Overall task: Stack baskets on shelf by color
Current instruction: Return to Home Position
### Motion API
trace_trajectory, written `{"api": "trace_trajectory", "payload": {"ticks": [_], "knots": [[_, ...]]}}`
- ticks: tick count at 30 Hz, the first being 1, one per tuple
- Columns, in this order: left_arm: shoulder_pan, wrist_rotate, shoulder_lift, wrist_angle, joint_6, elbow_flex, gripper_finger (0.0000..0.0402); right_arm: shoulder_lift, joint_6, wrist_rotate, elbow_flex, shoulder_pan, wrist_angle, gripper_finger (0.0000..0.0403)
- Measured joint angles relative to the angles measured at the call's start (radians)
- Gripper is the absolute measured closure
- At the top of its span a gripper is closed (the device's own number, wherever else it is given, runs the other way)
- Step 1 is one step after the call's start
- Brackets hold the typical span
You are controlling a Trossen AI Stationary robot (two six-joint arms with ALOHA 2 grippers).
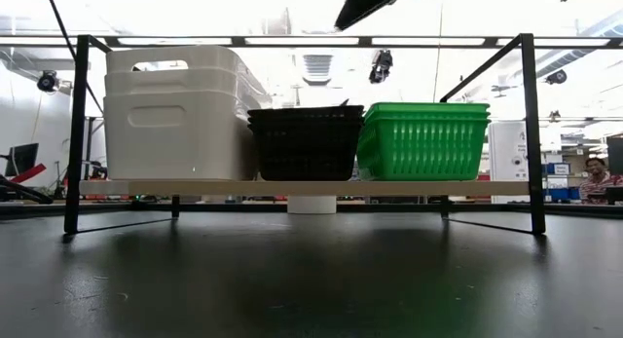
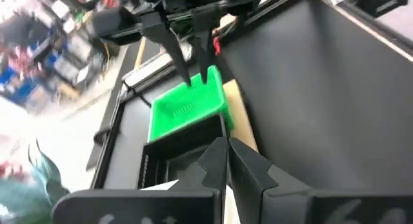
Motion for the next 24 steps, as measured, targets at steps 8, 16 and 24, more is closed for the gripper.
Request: {"api": "trace_trajectory", "payload": {"ticks": [8,16,24], "knots": [[-0.005,0.122,-0.234,0.445,0.273,-0.28,0.0401,-0.321,-0.158,-0.004,-0.5,0.132,0.487,0.0378],[-0.003,0.127,-0.489,0.713,0.33,-0.575,0.0401,-0.637,-0.429,-0.007,-1.0,0.211,1.23,0.0394],[-0.003,0.118,-0.632,0.94,0.329,-0.758,0.0401,-0.913,-0.408,-0.003,-1.233,0.21,1.295,0.0394]]}}
